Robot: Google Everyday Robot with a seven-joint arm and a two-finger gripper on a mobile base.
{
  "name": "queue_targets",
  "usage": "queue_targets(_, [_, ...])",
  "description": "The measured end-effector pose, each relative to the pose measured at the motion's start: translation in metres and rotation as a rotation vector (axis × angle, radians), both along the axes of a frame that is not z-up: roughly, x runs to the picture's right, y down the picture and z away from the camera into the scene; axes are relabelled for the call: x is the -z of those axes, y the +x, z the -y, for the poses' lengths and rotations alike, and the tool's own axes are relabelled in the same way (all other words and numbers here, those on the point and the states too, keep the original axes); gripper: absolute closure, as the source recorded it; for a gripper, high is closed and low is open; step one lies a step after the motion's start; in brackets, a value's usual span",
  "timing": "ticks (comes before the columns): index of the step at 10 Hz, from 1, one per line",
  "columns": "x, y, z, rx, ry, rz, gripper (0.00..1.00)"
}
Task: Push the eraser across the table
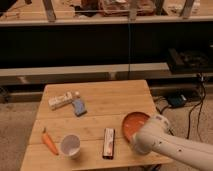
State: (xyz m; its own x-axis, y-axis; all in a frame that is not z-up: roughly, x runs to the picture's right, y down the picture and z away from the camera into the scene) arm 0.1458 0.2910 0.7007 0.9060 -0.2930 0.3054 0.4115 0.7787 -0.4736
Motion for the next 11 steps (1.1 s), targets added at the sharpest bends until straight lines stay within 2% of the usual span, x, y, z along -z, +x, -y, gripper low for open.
queue_targets(11, [-0.028, -0.008, -0.014, 0.036, -0.004, 0.033, 0.95])
